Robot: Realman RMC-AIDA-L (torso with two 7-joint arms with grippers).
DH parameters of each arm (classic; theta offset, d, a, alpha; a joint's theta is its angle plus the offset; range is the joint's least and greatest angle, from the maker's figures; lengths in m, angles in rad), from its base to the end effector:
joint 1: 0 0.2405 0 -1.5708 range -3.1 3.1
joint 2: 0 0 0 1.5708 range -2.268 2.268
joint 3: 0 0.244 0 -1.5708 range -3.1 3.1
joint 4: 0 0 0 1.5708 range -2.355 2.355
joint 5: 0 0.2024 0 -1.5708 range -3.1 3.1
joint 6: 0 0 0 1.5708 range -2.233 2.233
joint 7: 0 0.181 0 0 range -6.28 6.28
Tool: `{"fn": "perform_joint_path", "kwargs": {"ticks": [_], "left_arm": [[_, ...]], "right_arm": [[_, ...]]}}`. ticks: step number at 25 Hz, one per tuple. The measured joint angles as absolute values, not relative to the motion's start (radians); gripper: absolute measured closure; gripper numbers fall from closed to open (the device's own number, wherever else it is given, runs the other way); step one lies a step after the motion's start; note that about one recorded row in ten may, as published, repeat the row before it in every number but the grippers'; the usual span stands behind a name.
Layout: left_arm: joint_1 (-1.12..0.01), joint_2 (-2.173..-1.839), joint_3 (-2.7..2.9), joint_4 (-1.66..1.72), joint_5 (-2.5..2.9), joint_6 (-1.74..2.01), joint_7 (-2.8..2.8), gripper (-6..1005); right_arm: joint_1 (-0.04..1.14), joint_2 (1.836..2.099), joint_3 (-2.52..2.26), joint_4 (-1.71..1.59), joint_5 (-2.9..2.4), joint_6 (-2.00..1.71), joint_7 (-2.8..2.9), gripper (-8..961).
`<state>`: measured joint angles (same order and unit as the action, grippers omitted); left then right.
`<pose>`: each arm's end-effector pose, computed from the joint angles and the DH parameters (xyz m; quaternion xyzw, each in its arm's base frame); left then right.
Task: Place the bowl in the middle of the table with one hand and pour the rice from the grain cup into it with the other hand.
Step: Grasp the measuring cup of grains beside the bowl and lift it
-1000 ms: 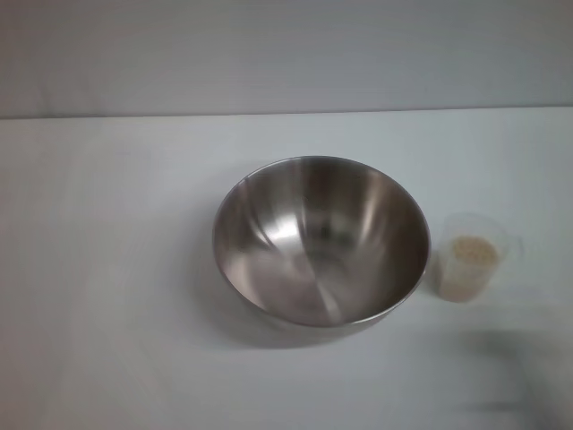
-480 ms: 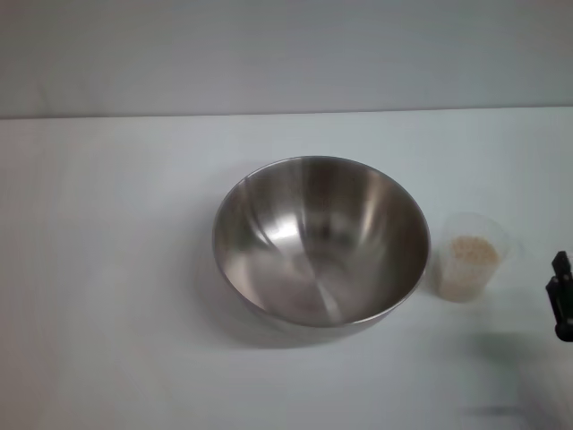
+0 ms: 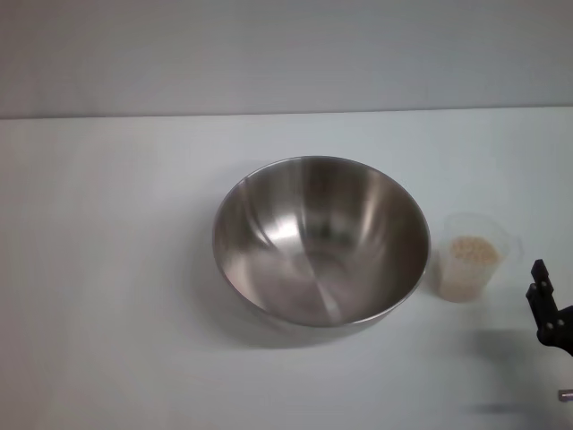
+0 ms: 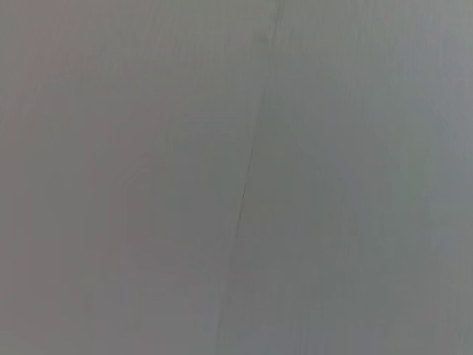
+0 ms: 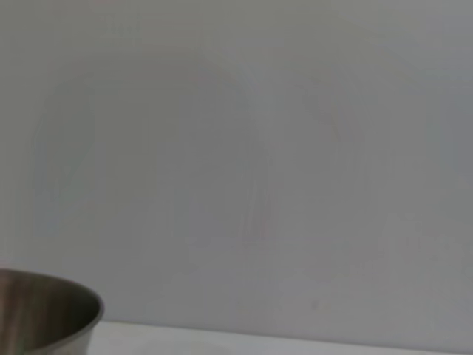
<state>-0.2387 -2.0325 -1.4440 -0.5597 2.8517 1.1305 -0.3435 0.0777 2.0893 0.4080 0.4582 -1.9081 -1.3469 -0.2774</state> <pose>-0.2832 0.3623 0.0731 -0.6090 -0.2159 -0.4362 0.6263 0.3208 0.2419 -0.0454 -0.6769 0.2274 0.2388 0.6580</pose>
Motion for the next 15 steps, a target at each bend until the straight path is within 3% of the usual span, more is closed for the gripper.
{"fn": "perform_joint_path", "kwargs": {"ticks": [15], "left_arm": [[-0.231,-2.039,-1.443,-0.567,2.852,1.142,-0.344,311]], "right_arm": [[0.107,2.086,0.408,0.432,-1.908,-1.292,-0.278,386]]}}
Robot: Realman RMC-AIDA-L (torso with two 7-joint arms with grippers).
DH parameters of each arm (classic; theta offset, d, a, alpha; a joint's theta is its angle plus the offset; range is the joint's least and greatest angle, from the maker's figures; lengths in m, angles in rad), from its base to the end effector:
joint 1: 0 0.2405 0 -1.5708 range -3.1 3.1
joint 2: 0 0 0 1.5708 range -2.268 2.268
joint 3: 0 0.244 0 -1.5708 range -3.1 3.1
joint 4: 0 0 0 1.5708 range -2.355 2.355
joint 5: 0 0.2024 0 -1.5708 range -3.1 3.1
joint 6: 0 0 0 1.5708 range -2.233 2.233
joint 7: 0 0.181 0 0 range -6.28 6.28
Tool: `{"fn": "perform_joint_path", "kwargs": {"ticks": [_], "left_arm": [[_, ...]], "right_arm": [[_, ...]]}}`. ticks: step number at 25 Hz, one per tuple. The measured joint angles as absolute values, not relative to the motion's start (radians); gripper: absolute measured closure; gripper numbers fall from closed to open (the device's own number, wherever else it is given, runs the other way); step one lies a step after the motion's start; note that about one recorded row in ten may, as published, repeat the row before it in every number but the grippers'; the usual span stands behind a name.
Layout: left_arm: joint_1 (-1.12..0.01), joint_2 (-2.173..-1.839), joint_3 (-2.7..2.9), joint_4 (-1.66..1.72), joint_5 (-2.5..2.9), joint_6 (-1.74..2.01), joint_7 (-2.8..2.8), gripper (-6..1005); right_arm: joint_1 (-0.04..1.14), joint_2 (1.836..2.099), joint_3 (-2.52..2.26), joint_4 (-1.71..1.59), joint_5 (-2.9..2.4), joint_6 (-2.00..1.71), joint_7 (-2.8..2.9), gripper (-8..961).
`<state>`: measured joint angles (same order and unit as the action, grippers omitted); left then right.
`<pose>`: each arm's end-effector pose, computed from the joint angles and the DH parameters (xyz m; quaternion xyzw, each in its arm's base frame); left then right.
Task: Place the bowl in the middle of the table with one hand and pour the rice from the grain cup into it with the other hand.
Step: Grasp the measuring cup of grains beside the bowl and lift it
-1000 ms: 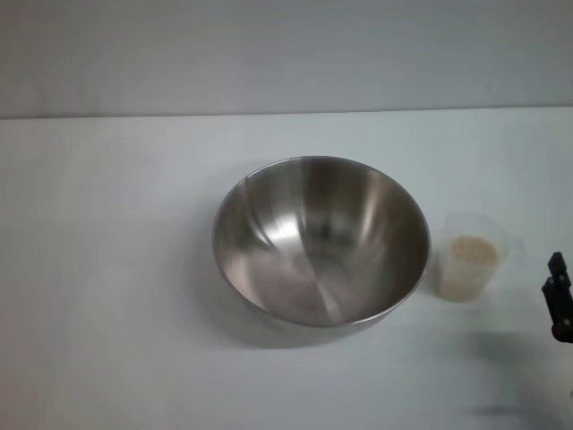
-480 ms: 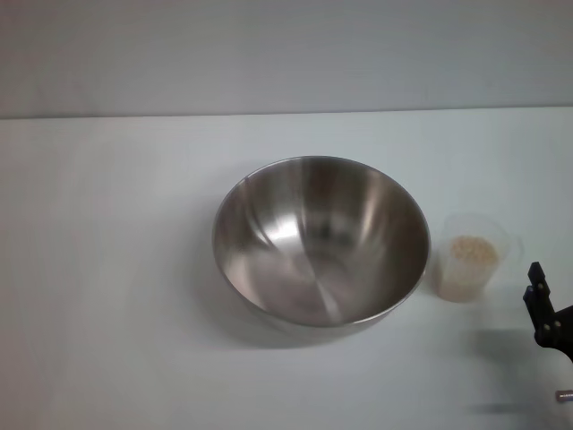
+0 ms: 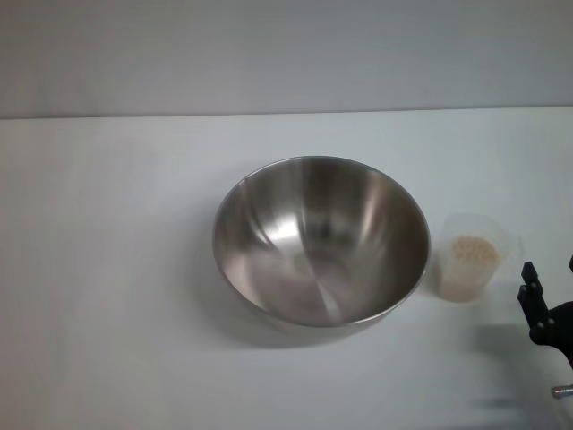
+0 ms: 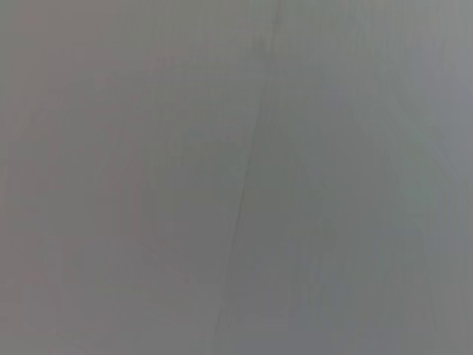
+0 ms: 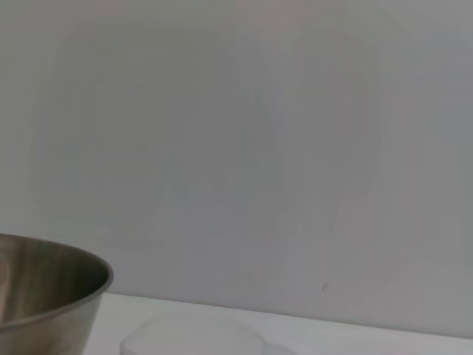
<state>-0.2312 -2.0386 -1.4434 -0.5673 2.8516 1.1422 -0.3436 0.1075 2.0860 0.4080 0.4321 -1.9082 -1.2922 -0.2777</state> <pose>-0.2810 0.3599 0.0728 -0.6057 -0.2139 -0.4423 0.6259 0.3264 0.2498 -0.0501 -0.6943 0.2268 0.2194 0.6468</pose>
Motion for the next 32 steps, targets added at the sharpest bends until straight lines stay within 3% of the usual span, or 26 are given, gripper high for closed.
{"fn": "perform_joint_path", "kwargs": {"ticks": [32], "left_arm": [[-0.227,-2.056,-1.455,-0.56,2.852,1.155,-0.345,311]], "right_arm": [[0.193,2.087,0.417,0.383,-1.908,-1.208,-0.268,385]]}}
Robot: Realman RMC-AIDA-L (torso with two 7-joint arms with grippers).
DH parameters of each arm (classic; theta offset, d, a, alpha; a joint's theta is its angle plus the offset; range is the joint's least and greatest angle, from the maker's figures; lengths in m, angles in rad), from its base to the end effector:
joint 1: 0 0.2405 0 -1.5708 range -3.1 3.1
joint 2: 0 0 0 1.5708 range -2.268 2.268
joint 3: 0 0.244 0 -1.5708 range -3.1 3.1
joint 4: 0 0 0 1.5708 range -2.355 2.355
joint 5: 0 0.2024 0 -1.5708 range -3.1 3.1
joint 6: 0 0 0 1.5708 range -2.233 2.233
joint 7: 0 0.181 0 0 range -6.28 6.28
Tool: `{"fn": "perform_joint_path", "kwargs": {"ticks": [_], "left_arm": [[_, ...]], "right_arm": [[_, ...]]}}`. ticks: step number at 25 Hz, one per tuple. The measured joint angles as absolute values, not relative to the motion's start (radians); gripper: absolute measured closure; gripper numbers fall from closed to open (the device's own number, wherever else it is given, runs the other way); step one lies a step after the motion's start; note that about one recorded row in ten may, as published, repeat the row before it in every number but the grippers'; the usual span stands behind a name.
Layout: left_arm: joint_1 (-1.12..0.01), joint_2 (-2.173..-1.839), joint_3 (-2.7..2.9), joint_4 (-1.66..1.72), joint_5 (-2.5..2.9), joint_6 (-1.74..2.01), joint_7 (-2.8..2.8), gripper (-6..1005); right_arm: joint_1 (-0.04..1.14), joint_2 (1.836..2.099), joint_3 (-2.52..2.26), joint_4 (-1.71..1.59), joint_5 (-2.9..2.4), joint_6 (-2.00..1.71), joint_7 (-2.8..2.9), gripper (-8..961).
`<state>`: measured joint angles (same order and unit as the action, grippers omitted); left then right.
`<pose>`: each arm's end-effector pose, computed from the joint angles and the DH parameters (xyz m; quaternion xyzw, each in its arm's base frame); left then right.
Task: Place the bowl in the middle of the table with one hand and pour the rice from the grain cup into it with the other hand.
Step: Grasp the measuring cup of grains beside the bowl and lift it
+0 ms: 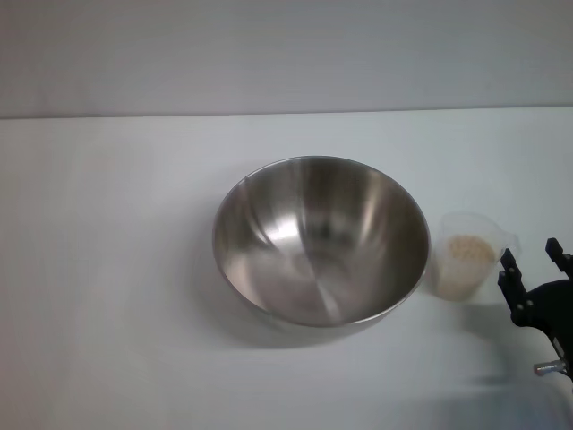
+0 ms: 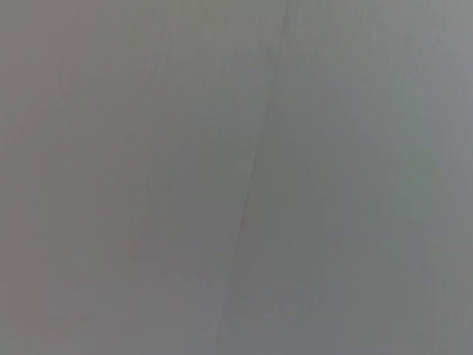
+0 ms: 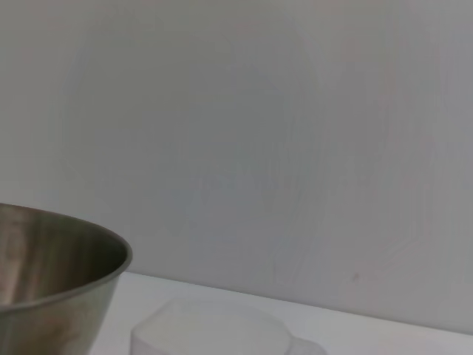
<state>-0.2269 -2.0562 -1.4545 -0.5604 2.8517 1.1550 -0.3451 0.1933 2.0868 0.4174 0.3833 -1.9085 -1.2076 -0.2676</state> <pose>-0.2813 0.3569 0.0699 -0.5977 -0.2193 -0.4477 0.6279 0.3258 0.2752 -0.0559 -0.7192 0.2168 0.2020 0.6285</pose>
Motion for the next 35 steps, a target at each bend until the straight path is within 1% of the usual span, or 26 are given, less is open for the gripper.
{"fn": "perform_joint_path", "kwargs": {"ticks": [35], "left_arm": [[-0.227,-2.056,-1.456,-0.562,2.852,1.155,-0.347,311]], "right_arm": [[0.237,2.088,0.436,0.354,-1.908,-1.195,-0.267,389]]}}
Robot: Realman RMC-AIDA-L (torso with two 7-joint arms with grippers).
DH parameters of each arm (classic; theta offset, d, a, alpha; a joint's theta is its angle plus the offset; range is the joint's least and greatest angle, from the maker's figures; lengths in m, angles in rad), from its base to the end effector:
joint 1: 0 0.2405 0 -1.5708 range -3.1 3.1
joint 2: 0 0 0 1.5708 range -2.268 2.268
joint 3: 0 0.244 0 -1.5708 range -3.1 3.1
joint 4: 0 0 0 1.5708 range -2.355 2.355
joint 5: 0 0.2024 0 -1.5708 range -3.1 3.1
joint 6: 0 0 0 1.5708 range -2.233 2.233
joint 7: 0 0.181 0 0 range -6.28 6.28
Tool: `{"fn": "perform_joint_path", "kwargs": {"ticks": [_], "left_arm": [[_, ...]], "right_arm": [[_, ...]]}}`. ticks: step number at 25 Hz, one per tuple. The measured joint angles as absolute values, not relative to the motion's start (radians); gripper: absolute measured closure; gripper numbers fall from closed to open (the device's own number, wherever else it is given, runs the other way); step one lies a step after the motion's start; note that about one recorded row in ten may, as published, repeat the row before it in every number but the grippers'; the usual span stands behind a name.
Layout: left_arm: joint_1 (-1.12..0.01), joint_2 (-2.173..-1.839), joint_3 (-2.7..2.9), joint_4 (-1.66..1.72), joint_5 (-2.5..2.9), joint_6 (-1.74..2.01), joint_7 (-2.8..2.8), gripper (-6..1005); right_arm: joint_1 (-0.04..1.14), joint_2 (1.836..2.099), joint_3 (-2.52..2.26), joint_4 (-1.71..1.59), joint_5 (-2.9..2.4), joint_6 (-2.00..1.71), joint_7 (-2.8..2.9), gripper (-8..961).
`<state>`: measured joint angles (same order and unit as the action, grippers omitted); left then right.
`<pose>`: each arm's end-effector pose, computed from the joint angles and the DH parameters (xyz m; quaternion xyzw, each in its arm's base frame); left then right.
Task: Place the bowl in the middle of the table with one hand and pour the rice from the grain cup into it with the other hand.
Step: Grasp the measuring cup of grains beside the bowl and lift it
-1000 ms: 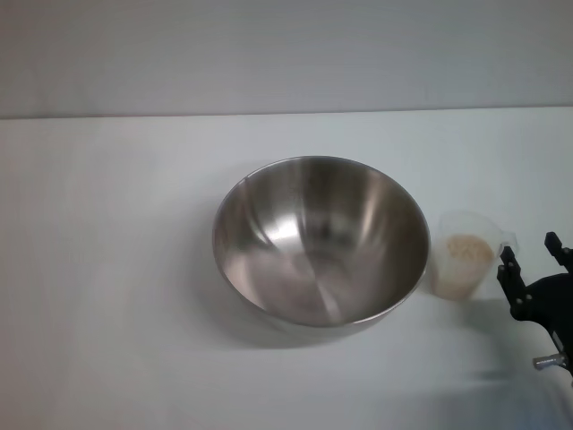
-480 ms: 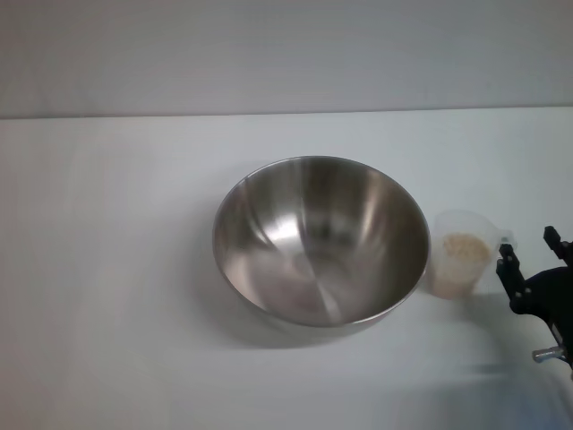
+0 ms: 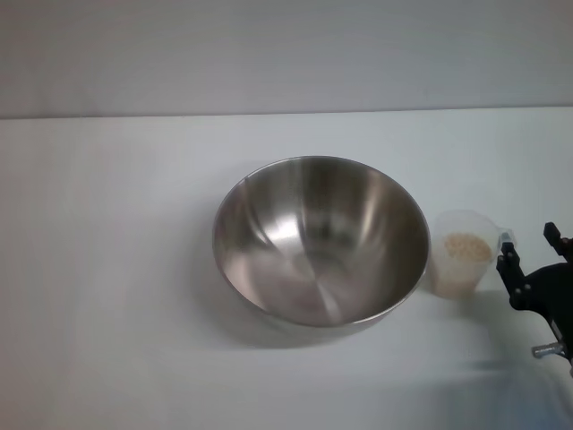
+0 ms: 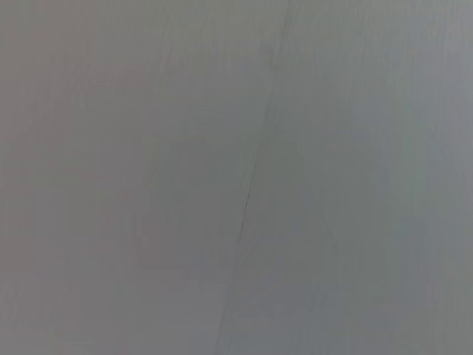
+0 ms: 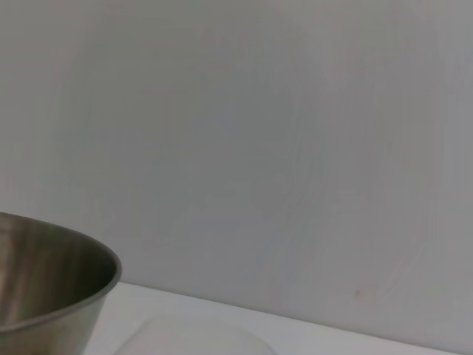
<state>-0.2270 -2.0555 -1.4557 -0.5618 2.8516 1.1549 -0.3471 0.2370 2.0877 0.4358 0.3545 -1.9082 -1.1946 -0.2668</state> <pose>-0.2812 0.3571 0.0706 -0.5971 -0.2192 -0.4487 0.6278 0.3235 0.2895 -0.0516 -0.7214 0.2034 0.1992 0.6314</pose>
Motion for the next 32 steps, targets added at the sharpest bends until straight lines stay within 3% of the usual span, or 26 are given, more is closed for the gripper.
{"fn": "perform_joint_path", "kwargs": {"ticks": [16,22,32], "left_arm": [[-0.218,-2.055,-1.456,-0.561,2.852,1.164,-0.352,311],[-0.216,-2.055,-1.456,-0.56,2.852,1.172,-0.354,311],[-0.204,-2.057,-1.456,-0.563,2.852,1.181,-0.354,311]], "right_arm": [[0.264,2.089,0.436,0.345,-1.907,-1.171,-0.267,615],[0.271,2.089,0.435,0.345,-1.907,-1.158,-0.267,635],[0.273,2.089,0.431,0.34,-1.907,-1.156,-0.267,746]]}}
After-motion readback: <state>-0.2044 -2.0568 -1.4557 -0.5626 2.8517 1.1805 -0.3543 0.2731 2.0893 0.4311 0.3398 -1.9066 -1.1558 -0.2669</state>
